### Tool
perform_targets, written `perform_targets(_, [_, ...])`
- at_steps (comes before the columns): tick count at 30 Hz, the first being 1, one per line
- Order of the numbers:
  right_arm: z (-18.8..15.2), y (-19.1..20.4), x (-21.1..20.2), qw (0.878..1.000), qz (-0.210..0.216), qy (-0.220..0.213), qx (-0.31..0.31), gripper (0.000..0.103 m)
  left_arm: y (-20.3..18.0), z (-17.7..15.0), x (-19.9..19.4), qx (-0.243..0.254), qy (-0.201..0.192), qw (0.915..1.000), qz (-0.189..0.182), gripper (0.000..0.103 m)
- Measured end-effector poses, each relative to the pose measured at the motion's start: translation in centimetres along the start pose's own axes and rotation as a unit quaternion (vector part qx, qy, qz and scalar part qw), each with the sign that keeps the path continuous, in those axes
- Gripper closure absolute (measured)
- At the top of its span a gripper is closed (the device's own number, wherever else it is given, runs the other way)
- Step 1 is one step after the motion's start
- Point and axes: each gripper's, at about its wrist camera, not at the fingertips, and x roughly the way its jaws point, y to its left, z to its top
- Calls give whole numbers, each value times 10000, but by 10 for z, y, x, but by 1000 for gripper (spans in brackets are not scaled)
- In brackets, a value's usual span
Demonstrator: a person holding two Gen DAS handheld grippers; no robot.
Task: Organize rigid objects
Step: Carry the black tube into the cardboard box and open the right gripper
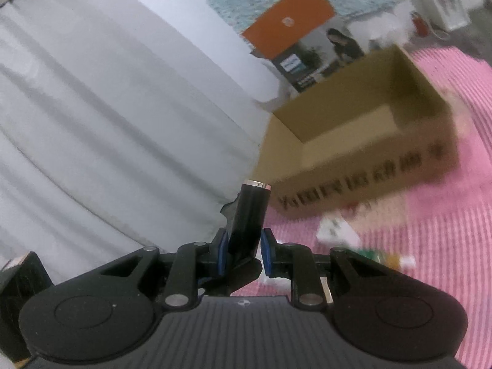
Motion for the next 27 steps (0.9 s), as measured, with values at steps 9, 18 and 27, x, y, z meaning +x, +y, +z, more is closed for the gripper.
perform_targets(9, [90, -2, 94, 9971, -224, 661, -316, 78, 59, 52, 76, -376, 683, 9965, 302, 82])
perform_targets(18, [146, -49, 187, 9894, -396, 1392, 120, 79, 94, 72, 155, -435, 1360, 9873, 695, 82])
perform_targets(27, [160, -79, 239, 9833, -476, 1716, 368, 80, 103, 78, 178, -295, 1494, 9831, 1020, 81])
